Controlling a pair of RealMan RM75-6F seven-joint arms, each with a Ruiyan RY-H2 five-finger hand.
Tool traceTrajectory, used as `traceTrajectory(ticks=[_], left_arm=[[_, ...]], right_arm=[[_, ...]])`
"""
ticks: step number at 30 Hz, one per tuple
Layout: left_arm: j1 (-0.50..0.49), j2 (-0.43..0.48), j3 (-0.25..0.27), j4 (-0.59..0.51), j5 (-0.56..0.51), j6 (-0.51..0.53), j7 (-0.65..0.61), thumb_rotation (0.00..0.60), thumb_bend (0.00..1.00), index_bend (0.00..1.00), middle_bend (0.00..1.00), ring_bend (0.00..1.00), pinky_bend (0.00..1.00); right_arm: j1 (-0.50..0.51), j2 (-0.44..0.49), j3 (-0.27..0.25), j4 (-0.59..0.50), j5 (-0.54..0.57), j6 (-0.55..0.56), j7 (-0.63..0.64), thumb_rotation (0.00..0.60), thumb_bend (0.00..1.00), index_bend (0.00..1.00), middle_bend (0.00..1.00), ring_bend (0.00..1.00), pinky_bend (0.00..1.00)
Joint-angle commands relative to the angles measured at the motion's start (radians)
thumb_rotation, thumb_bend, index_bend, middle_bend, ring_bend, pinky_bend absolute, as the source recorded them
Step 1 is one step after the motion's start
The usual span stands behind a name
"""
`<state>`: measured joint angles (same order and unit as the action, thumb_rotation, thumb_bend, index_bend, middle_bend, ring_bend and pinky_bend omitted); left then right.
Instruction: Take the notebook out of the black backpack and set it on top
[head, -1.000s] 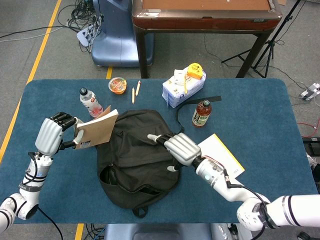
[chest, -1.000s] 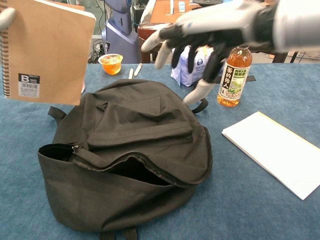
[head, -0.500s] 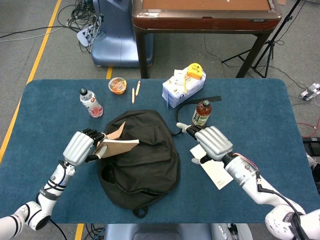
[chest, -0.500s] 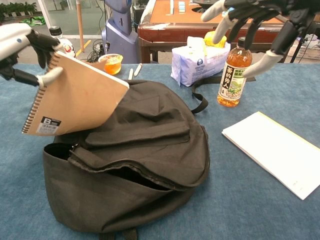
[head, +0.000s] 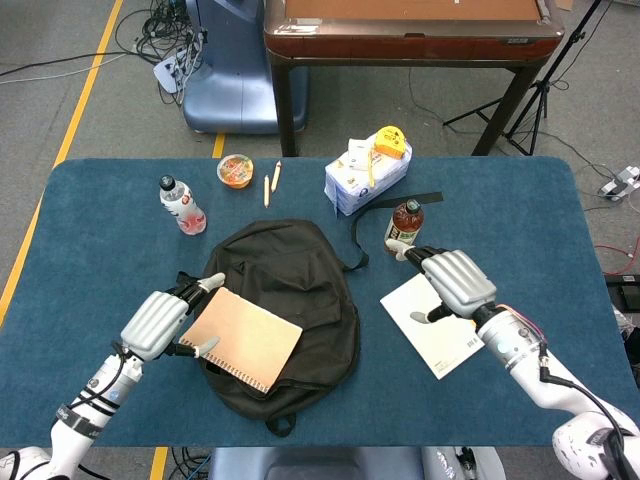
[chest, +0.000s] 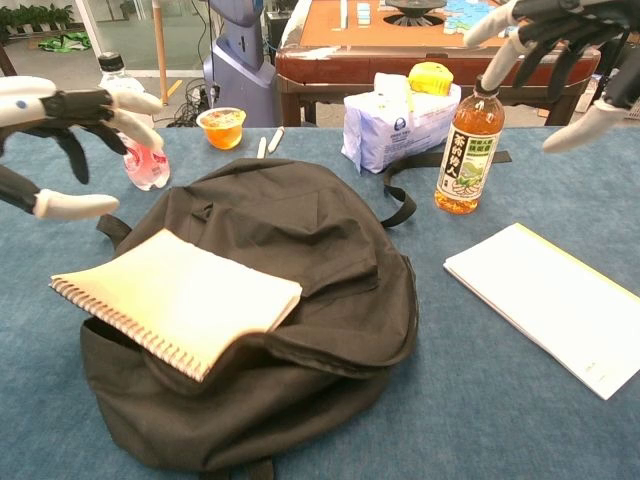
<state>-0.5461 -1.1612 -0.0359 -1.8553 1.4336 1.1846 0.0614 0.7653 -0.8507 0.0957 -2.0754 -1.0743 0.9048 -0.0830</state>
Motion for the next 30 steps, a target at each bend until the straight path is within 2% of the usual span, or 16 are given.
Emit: traceTrajectory(ticks=[1,4,8,12,18,24,30], left_arm=[[0.045,0.040,-0.006,0.011,-0.021,0.051,-0.029,0.481,0.22,0.10,0.17,0.20,0.36],[0.077,0.058,-0.027,0.040,-0.070,0.084,-0.055,0.500,0.22,0.14,0.17,0.20,0.36],[0.121,0.049,-0.053,0.120,-0.130,0.137,-0.076,0.599,0.22,0.20,0.19,0.21,0.36],[0.177,0.049,-0.060,0.163,-0.188,0.177,-0.090,0.600,0.22,0.24,0.21,0.22,0.36],[0.276,0.040,-0.033,0.193,-0.207,0.277,-0.036,0.600,0.22,0.28,0.22,0.22,0.36],[0.366,0.017,0.002,0.214,-0.190,0.366,0.021,0.600,0.22,0.30,0.23,0.22,0.36],[0.414,0.004,0.038,0.223,-0.135,0.400,0.041,0.600,0.22,0.30,0.23,0.22,0.35]], right_arm=[[-0.018,0.012,-0.011,-0.001,-0.014,-0.006,0.003,0.600,0.02,0.06,0.24,0.22,0.34],[-0.036,0.018,-0.024,-0.001,-0.023,-0.013,-0.002,0.600,0.10,0.06,0.24,0.22,0.34],[-0.064,0.013,-0.043,0.007,-0.038,-0.004,-0.022,0.600,0.20,0.07,0.26,0.22,0.34],[-0.110,-0.022,-0.065,0.039,-0.080,0.034,-0.024,0.600,0.28,0.16,0.30,0.24,0.37],[-0.213,-0.094,-0.106,0.113,-0.197,0.151,-0.024,0.600,0.32,0.27,0.35,0.26,0.38],[-0.317,-0.157,-0.146,0.182,-0.271,0.275,-0.072,0.600,0.34,0.31,0.35,0.26,0.39],[-0.408,-0.232,-0.164,0.261,-0.340,0.409,-0.123,0.600,0.34,0.32,0.36,0.26,0.40]])
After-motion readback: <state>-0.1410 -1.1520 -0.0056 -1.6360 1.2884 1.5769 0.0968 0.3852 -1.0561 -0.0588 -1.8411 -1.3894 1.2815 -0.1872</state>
